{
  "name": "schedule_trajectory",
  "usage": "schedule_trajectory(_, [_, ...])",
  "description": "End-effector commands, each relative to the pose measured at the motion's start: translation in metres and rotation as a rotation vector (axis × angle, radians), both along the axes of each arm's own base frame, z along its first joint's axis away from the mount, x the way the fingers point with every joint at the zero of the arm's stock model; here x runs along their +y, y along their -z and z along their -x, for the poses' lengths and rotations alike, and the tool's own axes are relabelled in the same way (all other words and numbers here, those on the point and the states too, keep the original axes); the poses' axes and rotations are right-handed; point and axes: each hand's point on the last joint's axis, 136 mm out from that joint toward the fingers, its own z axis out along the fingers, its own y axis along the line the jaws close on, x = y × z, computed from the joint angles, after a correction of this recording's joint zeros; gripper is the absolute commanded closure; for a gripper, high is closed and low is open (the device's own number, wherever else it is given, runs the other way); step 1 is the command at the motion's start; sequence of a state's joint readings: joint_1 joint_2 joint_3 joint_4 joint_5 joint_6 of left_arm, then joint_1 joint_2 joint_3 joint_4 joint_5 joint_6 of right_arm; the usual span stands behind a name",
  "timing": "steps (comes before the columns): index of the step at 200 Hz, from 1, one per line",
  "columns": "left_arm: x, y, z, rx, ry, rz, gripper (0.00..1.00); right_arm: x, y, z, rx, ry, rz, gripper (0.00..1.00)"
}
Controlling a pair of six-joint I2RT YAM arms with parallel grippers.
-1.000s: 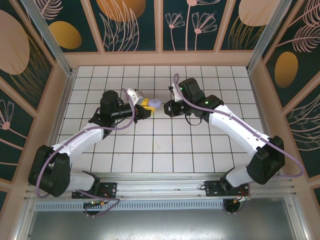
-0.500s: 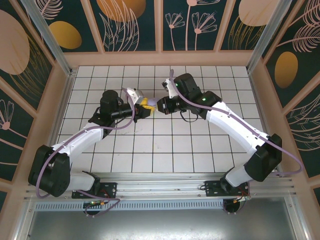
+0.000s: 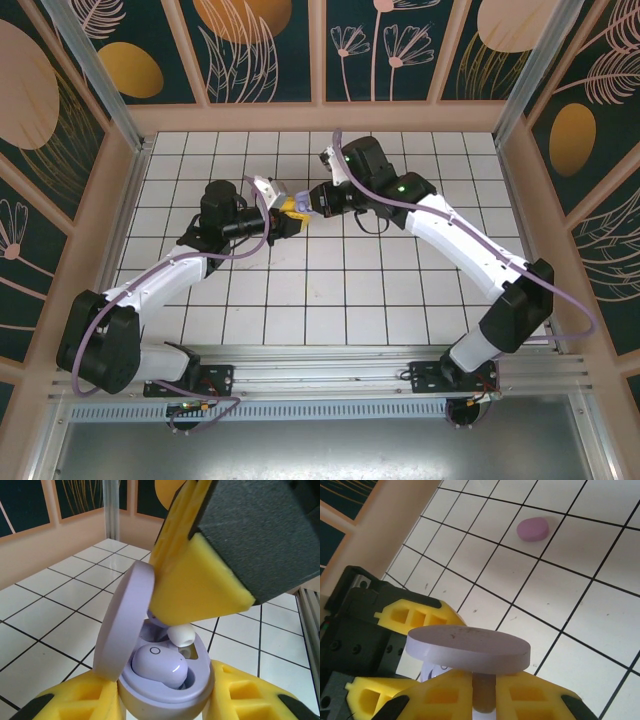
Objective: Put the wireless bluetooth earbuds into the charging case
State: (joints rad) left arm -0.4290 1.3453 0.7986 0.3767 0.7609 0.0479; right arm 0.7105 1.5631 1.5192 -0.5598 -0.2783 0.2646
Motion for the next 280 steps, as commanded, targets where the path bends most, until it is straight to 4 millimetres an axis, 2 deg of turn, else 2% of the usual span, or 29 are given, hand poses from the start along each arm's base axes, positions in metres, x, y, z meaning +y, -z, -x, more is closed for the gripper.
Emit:
schedule_trajectory(1, [-0.001, -0.015, 0.008, -0.046, 0.034, 0.02, 1.0, -0.002, -0.005, -0.011, -0.045, 0.015, 0.044, 0.86])
schedule_trajectory(37, [-0.001, -0.015, 0.008, -0.047, 0.035, 0.018, 1.0, -0.009, -0.003, -0.015, -0.072, 0.026, 0.105, 0.86])
schedule_trajectory(137, [-0.003, -0.018, 0.007, -0.046, 0.041, 0.024, 1.0, -0.009, 0.014, -0.006, -0.119, -0.063, 0.279, 0.84])
schedule_trajectory(185, [-0.003, -0.019, 0.007, -0.045, 0.039, 0.027, 1.0, 0.005, 0.015, 0.002, -0.109, -0.121, 0.271, 0.81])
schedule_trajectory(222, [-0.003, -0.019, 0.006, -0.047, 0.039, 0.028, 1.0, 0.008, 0.018, 0.003, -0.095, -0.131, 0.272, 0.77])
schedule_trajectory(280, [-0.004, -0.018, 0.004, -0.044, 0.042, 0.028, 1.0, 0.012, 0.008, 0.004, -0.096, -0.138, 0.236, 0.74])
